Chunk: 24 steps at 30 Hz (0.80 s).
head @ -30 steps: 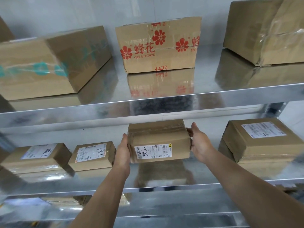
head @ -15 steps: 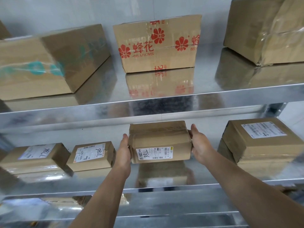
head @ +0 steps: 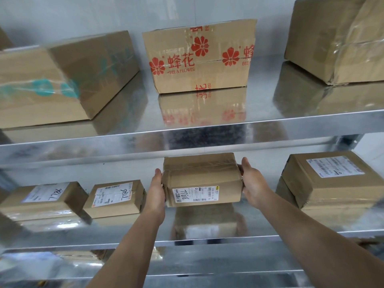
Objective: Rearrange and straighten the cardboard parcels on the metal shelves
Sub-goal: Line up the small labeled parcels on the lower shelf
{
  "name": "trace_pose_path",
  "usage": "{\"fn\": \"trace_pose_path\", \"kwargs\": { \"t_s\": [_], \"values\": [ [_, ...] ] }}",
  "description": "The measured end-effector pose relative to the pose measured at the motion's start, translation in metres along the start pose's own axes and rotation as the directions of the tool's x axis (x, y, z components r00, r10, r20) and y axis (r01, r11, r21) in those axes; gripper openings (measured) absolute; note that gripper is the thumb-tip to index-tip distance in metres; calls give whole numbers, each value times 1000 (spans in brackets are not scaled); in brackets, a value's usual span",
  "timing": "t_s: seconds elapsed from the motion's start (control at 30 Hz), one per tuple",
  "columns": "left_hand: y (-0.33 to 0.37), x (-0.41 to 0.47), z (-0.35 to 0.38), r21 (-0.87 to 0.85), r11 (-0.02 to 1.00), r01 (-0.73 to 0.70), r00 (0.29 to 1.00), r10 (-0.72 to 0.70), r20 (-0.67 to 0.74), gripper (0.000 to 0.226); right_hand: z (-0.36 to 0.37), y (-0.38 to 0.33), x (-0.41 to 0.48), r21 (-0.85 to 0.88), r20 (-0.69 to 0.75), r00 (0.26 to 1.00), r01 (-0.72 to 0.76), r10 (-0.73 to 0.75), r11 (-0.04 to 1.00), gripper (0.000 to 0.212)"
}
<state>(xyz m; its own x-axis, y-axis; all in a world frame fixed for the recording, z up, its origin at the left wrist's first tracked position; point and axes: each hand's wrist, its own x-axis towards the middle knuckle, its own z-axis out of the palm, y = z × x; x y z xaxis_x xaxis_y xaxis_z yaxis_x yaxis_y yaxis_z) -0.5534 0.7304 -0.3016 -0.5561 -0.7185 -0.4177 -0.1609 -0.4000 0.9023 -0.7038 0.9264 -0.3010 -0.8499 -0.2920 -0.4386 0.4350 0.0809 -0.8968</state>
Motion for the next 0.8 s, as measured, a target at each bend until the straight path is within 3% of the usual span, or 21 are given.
{"fn": "trace_pose_path", "kwargs": {
  "t_s": [0.5,0.8],
  "values": [
    [9,6,-1,9,999,-49,999,49,20,43,-3,-16,1,-47,-21,994,104,-105,993,51],
    [12,5,-5,0,998,-56,998,56,-2,41,-1,-22,-5,117,-2,998,68,-68,991,59]
  ]
}}
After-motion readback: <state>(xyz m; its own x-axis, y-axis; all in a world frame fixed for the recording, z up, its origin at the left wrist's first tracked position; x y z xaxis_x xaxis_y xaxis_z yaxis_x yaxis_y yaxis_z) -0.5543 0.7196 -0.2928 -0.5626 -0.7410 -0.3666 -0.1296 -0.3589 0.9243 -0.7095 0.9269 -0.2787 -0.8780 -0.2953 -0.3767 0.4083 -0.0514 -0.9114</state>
